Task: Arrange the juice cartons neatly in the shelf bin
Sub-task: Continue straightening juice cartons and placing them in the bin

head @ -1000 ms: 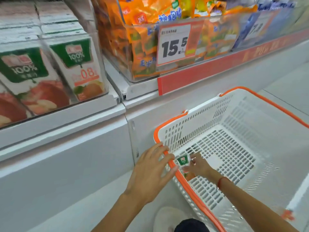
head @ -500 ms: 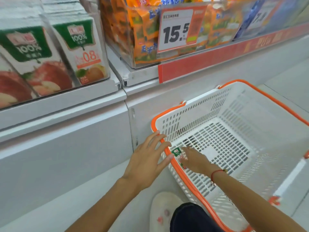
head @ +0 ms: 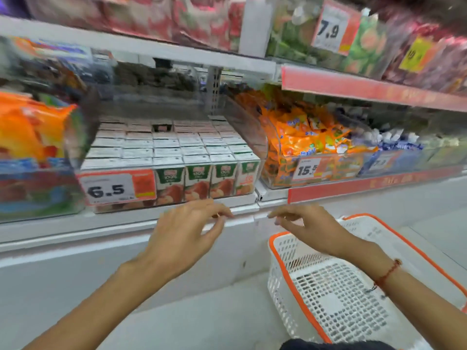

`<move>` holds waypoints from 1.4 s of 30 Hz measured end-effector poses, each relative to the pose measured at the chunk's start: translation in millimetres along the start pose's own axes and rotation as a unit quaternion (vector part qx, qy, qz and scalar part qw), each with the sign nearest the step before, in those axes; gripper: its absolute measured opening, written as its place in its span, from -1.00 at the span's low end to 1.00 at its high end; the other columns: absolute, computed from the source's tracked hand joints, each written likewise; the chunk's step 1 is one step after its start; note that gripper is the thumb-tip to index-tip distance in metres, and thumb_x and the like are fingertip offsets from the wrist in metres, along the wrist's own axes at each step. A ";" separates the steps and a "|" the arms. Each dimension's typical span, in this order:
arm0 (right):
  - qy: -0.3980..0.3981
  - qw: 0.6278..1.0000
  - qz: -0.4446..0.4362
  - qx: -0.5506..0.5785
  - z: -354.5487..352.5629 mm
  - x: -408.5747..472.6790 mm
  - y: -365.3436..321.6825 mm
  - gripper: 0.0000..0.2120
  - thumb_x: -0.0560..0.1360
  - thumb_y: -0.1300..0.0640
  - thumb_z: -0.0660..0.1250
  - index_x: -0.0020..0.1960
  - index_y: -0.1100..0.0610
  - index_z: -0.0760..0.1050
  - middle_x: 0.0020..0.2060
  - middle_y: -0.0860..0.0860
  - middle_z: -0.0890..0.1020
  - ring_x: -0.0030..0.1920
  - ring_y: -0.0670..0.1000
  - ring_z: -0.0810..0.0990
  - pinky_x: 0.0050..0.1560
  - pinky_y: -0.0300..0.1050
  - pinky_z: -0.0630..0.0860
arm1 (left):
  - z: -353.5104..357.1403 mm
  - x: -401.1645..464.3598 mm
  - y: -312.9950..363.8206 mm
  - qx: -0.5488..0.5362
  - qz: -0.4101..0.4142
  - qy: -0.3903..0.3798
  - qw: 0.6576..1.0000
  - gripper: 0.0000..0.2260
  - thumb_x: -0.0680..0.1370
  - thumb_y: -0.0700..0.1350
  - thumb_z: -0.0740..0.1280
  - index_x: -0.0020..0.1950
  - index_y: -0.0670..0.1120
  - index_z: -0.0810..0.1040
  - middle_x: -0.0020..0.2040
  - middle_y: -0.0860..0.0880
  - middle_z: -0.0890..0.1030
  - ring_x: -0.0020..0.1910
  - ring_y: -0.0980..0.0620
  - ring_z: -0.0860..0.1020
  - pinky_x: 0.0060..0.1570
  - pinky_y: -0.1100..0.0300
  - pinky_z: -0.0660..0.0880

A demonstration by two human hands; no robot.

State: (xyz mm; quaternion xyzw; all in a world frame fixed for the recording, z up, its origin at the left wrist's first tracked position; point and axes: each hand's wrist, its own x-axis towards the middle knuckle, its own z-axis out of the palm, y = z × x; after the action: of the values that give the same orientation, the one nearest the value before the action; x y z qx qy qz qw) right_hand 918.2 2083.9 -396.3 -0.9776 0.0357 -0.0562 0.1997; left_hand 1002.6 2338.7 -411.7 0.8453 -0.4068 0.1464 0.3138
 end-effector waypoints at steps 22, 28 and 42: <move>-0.028 0.981 -0.085 -0.174 26.3 304.9 -161.2 -0.58 0.63 0.07 0.17 0.48 0.01 0.29 0.46 0.12 0.34 0.41 0.18 0.36 0.42 0.08 0.32 | -79.0 47.0 -99.9 0.189 -0.122 0.022 0.974 -0.57 0.59 0.10 -0.01 0.19 0.06 0.62 0.17 0.09 0.63 0.14 0.07 0.57 -0.02 0.18 0.50; -0.040 0.975 -0.078 -0.203 33.1 332.4 -162.6 -0.53 0.56 0.00 0.32 0.44 0.04 0.35 0.40 0.08 0.40 0.34 0.14 0.43 0.35 0.03 0.40 | -77.8 47.2 -101.5 0.179 -0.137 0.020 0.974 -0.55 0.58 0.12 -0.01 0.27 0.09 0.57 0.26 0.11 0.58 0.23 0.09 0.52 0.04 0.18 0.48; 0.231 0.958 -0.168 -0.009 13.5 226.3 -156.4 -0.63 0.56 0.04 0.34 0.29 0.14 0.33 0.01 0.13 0.58 -0.03 0.15 0.56 -0.23 -0.05 0.37 | -78.7 49.2 -103.5 0.192 -0.117 0.008 0.974 -0.65 0.66 0.05 0.03 0.36 0.09 0.47 0.34 0.11 0.49 0.28 0.09 0.44 0.15 0.18 0.40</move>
State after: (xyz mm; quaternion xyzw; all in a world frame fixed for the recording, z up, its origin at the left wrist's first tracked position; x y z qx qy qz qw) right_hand 1151.6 2211.7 -325.3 -0.9317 -0.0832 -0.3125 0.1654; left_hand 1114.7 2409.5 -369.7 0.9305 -0.2665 0.1905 0.1639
